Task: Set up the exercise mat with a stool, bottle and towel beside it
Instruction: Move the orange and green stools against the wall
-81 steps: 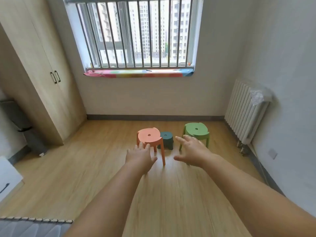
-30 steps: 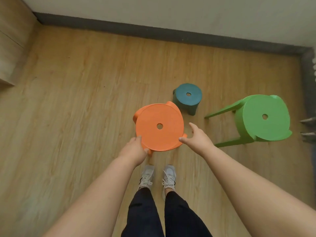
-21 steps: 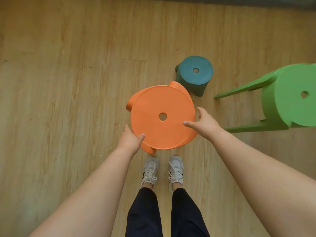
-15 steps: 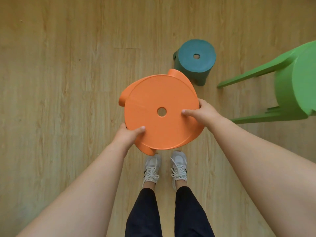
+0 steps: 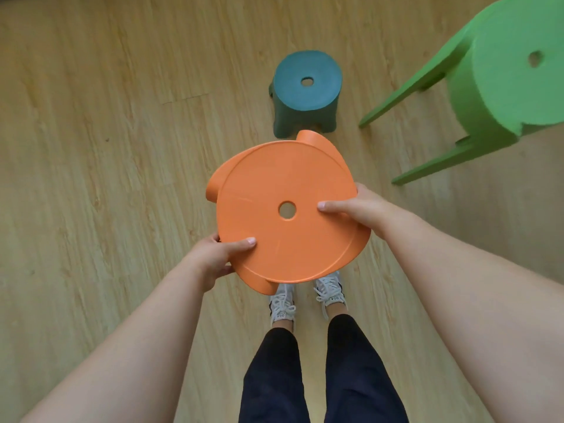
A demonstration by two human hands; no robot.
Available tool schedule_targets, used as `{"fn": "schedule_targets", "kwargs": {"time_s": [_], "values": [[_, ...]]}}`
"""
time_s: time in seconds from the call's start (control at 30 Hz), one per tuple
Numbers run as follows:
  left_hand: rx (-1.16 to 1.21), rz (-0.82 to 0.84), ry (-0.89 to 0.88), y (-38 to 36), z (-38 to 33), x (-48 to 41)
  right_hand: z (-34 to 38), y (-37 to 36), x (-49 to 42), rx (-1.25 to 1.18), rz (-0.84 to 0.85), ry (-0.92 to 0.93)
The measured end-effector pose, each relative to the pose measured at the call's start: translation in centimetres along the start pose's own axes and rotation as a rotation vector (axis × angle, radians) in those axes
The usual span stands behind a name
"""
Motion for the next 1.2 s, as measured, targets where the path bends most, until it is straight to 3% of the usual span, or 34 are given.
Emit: {"fn": "schedule_targets", "kwargs": {"time_s": [0.2, 0.43, 0.63, 0.97, 1.2], "values": [[-0.286, 0.098, -0.051, -5.5, -3.3, 3.2, -5.3, 6.3, 7.0, -0.229, -0.091, -0.011], [-0.592, 0.183, -0.129, -17.6, -8.0, 7.2, -13.7, 16.7, 13.1, -0.478, -0.284, 0.013], [-0.838, 0.258, -0.21, -33.7, -9.9, 10.2, -24.2, 27.4, 17.9, -0.704, -0.379, -0.027], [-1.048, 0.352, -0.336, -62.3, -10.6, 15.9, -37.7, 47.9, 24.4, -0.961, -0.553, 0.024], [-1.107, 0.368, -0.474, -76.2, -11.9, 18.2, -42.3, 58.8, 26.7, -1.059, -0.657, 0.068]]}}
Point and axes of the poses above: each hand's wrist, its own x-axis away from the middle knuckle, its own y-axis out of the back of the hand, z = x × y, the point moved 6 cm from there along -x, towards the middle knuckle, and after that the axes turned 12 degrees about -x, right-handed, at the moved point
